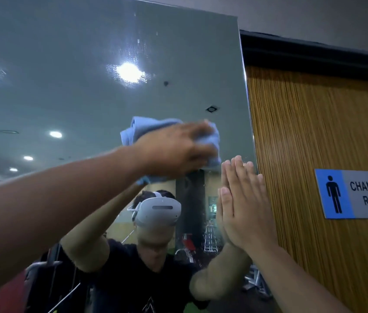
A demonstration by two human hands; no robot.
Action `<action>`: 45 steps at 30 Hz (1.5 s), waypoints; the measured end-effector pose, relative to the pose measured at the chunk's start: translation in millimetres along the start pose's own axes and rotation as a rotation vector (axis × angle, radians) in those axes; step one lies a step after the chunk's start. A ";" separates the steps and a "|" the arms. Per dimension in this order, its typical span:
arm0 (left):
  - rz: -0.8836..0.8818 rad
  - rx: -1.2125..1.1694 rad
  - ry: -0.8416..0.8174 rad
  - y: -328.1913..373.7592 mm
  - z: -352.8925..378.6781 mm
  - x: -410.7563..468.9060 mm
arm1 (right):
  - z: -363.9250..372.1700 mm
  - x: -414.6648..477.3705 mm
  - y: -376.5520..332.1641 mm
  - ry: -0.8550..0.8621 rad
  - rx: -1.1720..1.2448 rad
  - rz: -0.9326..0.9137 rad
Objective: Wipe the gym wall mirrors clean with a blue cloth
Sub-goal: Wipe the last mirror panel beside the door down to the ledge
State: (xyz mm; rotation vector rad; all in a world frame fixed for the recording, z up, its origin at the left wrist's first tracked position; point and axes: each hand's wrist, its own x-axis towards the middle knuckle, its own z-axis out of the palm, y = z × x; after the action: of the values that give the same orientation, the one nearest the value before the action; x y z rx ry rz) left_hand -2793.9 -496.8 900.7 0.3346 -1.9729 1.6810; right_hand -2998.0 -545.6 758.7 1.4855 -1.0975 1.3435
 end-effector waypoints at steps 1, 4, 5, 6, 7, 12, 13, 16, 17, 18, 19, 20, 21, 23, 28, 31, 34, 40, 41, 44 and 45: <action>0.087 0.020 -0.038 13.9 2.7 -14.5 | -1.3 -0.2 -0.6 -0.007 0.007 0.005; 0.271 -0.018 -0.120 32.8 6.2 -51.4 | -1.6 0.1 -1.8 -0.022 0.002 0.019; 0.311 -0.035 -0.120 30.2 5.3 -57.3 | -0.7 0.2 -1.8 -0.024 -0.002 0.017; 0.317 -0.037 -0.105 26.1 2.6 -58.1 | 0.4 -0.2 -1.9 -0.023 -0.005 0.015; 0.288 -0.025 -0.087 17.8 1.6 -55.4 | 1.7 -0.3 -1.4 -0.020 -0.007 0.014; -0.213 0.034 0.072 -55.2 -6.4 -13.6 | 5.6 -0.9 0.7 -0.014 -0.018 0.012; -0.287 0.037 0.080 -66.5 -6.6 -5.1 | 6.3 -0.8 1.1 -0.015 -0.013 0.011; -0.350 0.047 0.108 -71.3 -1.4 10.7 | 2.8 -0.5 1.1 -0.018 -0.006 0.009; -0.326 0.057 0.120 -62.1 -0.1 9.3 | 1.0 -1.1 0.7 -0.023 -0.007 0.006; -0.278 0.054 0.124 -49.1 1.2 5.0 | -0.9 -1.6 0.3 -0.024 -0.009 0.005; -0.206 0.038 0.118 -33.4 2.3 -2.1 | -2.9 -1.5 -0.5 -0.021 -0.006 0.003; -0.121 0.019 0.095 -16.1 3.3 -11.8 | -4.2 -1.3 -1.4 -0.018 -0.001 0.004; -0.032 0.005 0.053 0.0 4.1 -22.8 | -4.9 -1.2 -1.9 -0.016 0.004 0.004; 0.099 -0.026 -0.037 18.1 4.8 -43.7 | -5.3 -1.2 -2.7 -0.008 0.005 0.007; 0.062 0.012 -0.023 -10.6 -3.2 -50.4 | -0.1 -0.2 0.2 -0.013 0.012 0.009; -0.203 0.006 0.079 -45.2 -7.8 -28.8 | 3.5 -0.5 3.1 -0.024 0.032 0.020; -0.376 0.009 0.125 -66.2 -2.0 4.1 | -4.6 -11.0 11.8 -0.020 0.029 0.078; -0.371 -0.038 0.128 -58.2 11.2 62.0 | -7.1 -32.6 28.1 -0.013 0.072 0.043; -0.370 -0.040 0.116 -55.6 11.6 71.1 | -5.9 -33.0 29.0 -0.010 0.088 0.040; -0.357 -0.037 0.042 -43.7 11.6 95.9 | -6.0 -33.3 29.3 0.010 0.136 0.047; -0.341 -0.039 0.019 -39.5 11.7 101.6 | -6.2 -34.0 29.1 0.020 0.143 0.049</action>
State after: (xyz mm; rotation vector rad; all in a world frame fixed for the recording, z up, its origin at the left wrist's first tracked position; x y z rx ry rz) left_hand -2861.4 -501.4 987.0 0.6012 -1.8117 1.4221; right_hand -3029.3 -545.0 726.1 1.5532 -1.0489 1.4948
